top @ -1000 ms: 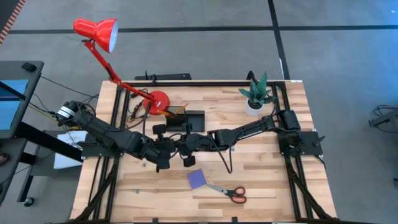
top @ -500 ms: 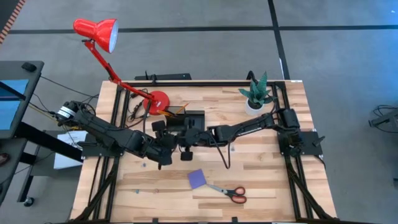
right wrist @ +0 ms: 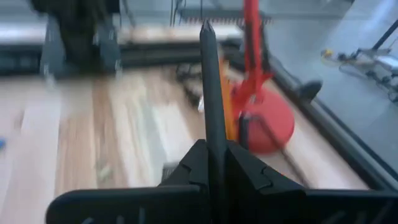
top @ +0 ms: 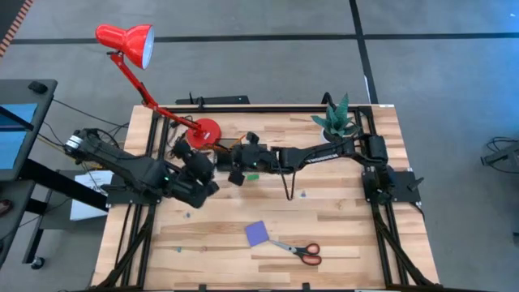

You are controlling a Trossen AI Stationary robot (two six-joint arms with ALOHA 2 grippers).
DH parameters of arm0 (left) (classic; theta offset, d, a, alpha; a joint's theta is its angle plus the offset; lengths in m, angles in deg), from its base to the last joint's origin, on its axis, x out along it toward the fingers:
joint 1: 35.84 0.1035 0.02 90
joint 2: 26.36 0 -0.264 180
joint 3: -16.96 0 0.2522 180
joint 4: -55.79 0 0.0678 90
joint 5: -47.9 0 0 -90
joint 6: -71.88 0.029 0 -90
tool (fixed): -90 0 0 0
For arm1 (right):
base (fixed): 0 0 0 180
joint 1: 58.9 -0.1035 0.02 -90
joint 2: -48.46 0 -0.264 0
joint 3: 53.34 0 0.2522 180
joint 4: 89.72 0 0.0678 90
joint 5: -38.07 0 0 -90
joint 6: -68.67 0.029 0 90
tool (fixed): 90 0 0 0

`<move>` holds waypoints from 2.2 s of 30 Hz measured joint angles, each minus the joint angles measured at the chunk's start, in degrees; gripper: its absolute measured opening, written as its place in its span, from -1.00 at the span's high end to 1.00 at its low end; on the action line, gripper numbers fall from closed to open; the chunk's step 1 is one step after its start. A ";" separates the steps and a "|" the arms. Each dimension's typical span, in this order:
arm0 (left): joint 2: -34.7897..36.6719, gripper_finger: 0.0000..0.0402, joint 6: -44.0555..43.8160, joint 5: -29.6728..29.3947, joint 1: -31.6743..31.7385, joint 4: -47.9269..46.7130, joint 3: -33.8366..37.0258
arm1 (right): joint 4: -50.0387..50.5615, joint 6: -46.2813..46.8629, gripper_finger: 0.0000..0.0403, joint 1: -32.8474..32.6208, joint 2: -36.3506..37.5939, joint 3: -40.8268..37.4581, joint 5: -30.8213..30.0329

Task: Pick and place office supplies into organizer
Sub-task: Put the black pen into the black desk organizer, then adjust the black desk organizer

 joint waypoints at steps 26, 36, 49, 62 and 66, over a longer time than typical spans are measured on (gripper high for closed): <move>8.42 0.13 0.57 0.48 0.41 1.68 0.00 | -20.81 8.96 0.92 9.62 -8.86 0.08 16.03; 8.42 0.13 1.47 0.50 0.41 1.59 0.00 | -20.47 9.18 0.78 10.66 -10.67 0.17 17.61; 8.42 0.13 1.50 0.55 0.41 1.57 0.00 | -20.31 4.37 0.45 9.86 -10.69 0.15 18.47; 8.42 0.13 1.45 0.77 0.41 1.61 1.36 | -22.81 4.37 0.12 7.07 -8.98 -0.07 17.75; 8.40 0.13 1.45 2.08 0.41 1.60 1.75 | -19.89 4.37 0.16 5.35 -5.17 0.00 17.97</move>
